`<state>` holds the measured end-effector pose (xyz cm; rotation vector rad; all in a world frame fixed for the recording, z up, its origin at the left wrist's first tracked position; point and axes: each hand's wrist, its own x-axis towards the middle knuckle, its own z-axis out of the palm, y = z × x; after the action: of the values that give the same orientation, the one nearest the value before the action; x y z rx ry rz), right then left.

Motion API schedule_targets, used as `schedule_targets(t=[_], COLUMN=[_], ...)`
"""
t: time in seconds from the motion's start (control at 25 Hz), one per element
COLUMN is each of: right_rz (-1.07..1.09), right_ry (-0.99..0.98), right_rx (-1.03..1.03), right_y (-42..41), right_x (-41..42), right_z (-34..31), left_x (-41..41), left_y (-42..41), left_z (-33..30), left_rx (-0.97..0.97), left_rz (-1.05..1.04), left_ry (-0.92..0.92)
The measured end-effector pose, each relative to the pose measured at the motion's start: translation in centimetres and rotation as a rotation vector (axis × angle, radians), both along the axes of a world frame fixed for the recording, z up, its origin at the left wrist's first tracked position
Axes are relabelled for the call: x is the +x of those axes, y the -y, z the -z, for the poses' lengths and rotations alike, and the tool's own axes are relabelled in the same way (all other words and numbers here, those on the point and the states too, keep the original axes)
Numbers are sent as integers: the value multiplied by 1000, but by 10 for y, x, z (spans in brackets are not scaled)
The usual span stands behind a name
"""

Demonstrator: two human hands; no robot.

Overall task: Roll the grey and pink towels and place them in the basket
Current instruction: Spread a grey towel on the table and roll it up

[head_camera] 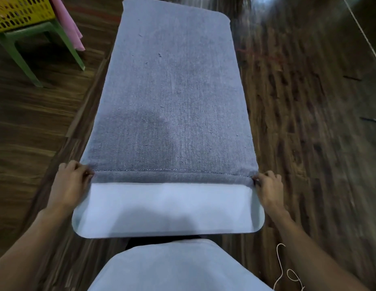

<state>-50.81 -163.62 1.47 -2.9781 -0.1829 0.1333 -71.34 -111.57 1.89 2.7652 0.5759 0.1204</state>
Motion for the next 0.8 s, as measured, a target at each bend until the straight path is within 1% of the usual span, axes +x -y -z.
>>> schedule_targets(t=[0.04,0.08,0.16,0.28,0.32,0.4,0.52,0.6,0.68,0.72,0.8], right_rz=[-22,-18,24,-7,-19,-3,25,-15,-113,-142,-87], right_ry=[21,21,-7,-70,-92,-86,-94,-110,-158,-194,-265], right_rx=[0,53,188,306,316,293,232,174,113,119,208], right_y=[-1,0,-1,-1,-1,-4,-2,7,18,21,19], right_x=[-12,-23,-38,-25,-17,-9,-15,-21,-20,-15,-1], right_z=[3,7,12,13,13,13,11,10,6,3,-4], left_x=[-7,-15,-26,-16,-9,-2,-9,-21,-24,-22,-14], left_y=[9,19,34,34,32,29,27,19,5,-1,-9], left_z=[4,10,20,20,17,14,7,11,14,13,8], left_rx=[49,75,67,-90,-102,-58,-57,-50,-47,-62,-133], left_rz=[-17,-35,-64,-170,-177,-129,-92,-23,95,131,100], left_ry=[11,17,3,-26,-39,-50,-46,-57,-111,-141,-159])
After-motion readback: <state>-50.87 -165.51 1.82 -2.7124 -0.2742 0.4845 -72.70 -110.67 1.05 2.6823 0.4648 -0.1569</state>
